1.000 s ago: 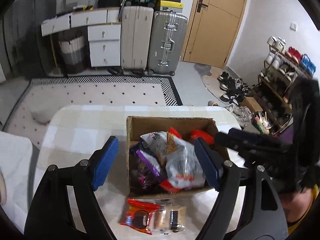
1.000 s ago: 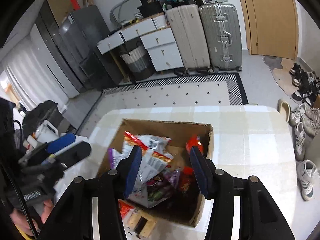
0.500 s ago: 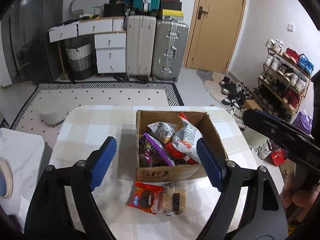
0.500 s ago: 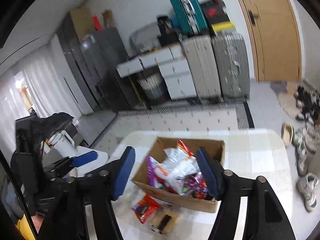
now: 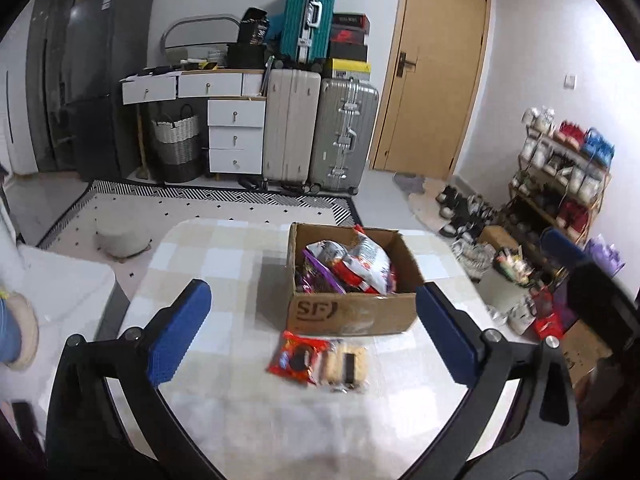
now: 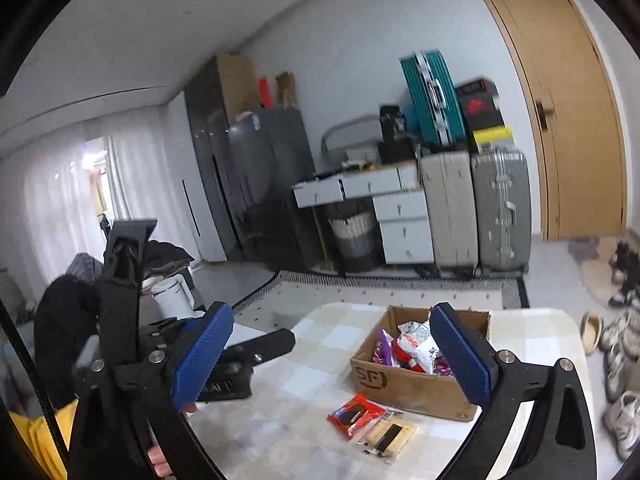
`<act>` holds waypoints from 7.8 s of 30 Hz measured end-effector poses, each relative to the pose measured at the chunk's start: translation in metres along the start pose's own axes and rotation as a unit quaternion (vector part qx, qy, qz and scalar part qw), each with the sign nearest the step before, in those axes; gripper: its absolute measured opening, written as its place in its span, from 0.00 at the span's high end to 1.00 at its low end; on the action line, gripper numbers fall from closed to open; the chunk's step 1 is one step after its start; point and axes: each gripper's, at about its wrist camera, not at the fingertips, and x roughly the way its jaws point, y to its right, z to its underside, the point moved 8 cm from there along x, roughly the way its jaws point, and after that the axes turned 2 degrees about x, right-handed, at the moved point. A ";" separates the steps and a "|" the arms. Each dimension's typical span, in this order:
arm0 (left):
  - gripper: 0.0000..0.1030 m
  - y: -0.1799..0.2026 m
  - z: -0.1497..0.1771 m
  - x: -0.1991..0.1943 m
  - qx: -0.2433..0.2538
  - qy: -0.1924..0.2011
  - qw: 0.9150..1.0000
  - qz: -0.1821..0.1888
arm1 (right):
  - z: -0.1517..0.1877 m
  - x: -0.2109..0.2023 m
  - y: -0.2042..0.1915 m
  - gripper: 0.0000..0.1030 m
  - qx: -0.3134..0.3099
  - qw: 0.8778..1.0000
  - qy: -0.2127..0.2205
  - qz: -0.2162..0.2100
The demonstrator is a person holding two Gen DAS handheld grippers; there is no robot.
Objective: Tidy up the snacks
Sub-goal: 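Pull both tools back from the box toward the two remaining packs, then grasp the clear cracker pack with the right tool while the left tool grasps the red Oreo pack, then lift the cracker pack and Oreo pack and carry both over the box, then lower both packs into the box and open both tools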
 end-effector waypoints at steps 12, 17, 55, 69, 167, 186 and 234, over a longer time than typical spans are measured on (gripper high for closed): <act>0.01 -0.014 0.060 -0.074 0.010 0.028 0.999 -0.038 | 0.070 -0.049 -0.032 0.01 0.026 0.999 0.036 0.021; 0.01 -0.025 0.075 -0.058 -0.005 0.000 0.999 -0.032 | 0.087 -0.047 -0.027 0.01 0.031 0.998 0.029 0.038; 0.01 -0.110 0.147 0.165 -0.078 -0.141 0.986 -0.043 | 0.246 0.203 0.103 0.22 0.053 0.933 -0.316 0.162; 0.01 -0.122 0.162 0.151 -0.112 -0.142 0.983 -0.021 | 0.258 0.203 0.095 0.39 -0.007 0.933 -0.323 0.160; 0.59 -0.020 0.067 -0.064 0.034 -0.016 0.992 0.117 | 0.072 -0.036 0.028 0.38 0.133 0.988 -0.076 -0.028; 0.59 0.013 -0.079 0.135 0.091 -0.071 0.990 0.077 | -0.030 0.105 0.137 0.38 0.112 0.983 -0.142 0.030; 0.59 0.039 -0.022 0.350 0.103 -0.185 0.975 0.060 | 0.049 0.198 0.213 0.32 0.187 0.955 -0.230 0.027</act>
